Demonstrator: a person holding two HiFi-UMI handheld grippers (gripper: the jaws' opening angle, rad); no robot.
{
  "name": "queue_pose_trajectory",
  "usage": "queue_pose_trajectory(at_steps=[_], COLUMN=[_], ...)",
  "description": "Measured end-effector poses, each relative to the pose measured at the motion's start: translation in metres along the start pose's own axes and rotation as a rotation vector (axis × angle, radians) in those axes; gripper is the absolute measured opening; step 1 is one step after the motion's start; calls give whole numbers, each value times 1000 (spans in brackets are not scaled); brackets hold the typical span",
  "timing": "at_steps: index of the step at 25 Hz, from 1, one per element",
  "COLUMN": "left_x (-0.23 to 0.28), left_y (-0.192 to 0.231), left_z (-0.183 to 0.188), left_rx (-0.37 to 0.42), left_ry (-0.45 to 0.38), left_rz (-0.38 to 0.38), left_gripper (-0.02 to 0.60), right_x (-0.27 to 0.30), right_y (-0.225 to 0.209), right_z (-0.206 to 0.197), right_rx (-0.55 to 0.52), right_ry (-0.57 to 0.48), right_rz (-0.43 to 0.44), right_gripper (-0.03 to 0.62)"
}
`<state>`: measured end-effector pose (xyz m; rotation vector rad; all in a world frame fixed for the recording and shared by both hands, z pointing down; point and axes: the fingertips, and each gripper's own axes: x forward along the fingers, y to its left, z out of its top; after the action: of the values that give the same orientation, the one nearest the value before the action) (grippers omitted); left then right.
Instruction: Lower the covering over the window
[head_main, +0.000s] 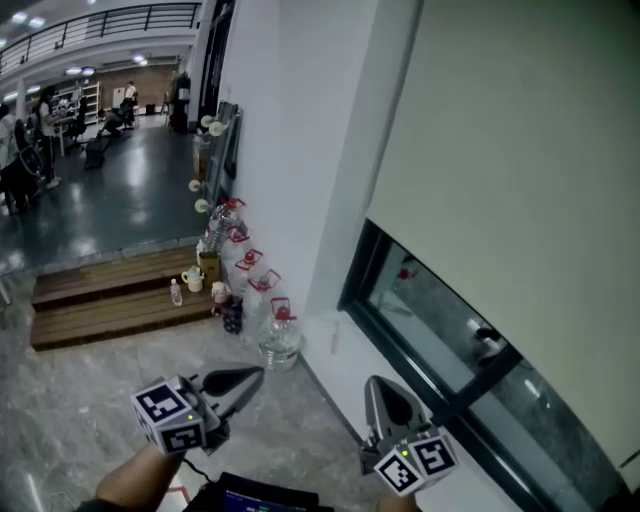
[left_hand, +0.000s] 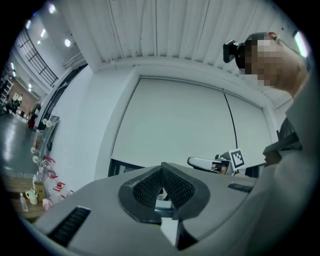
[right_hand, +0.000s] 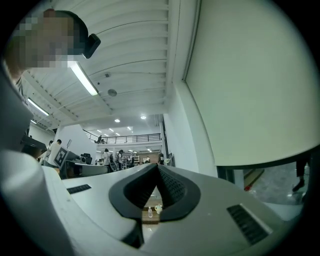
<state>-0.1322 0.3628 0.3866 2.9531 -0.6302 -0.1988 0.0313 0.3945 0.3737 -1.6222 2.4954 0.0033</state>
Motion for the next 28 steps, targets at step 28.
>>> queue_pose_trajectory(at_steps=[28], left_x=[173], left_y=[253], left_z=[24], left_rx=[8], left_ry=[28], left_rz=[-281], left_gripper=[-5], right_x=[255], right_y=[-128], right_z=[-5], right_rx=[-46], right_ry=[-22], right_rz=[-157], right_gripper=[3])
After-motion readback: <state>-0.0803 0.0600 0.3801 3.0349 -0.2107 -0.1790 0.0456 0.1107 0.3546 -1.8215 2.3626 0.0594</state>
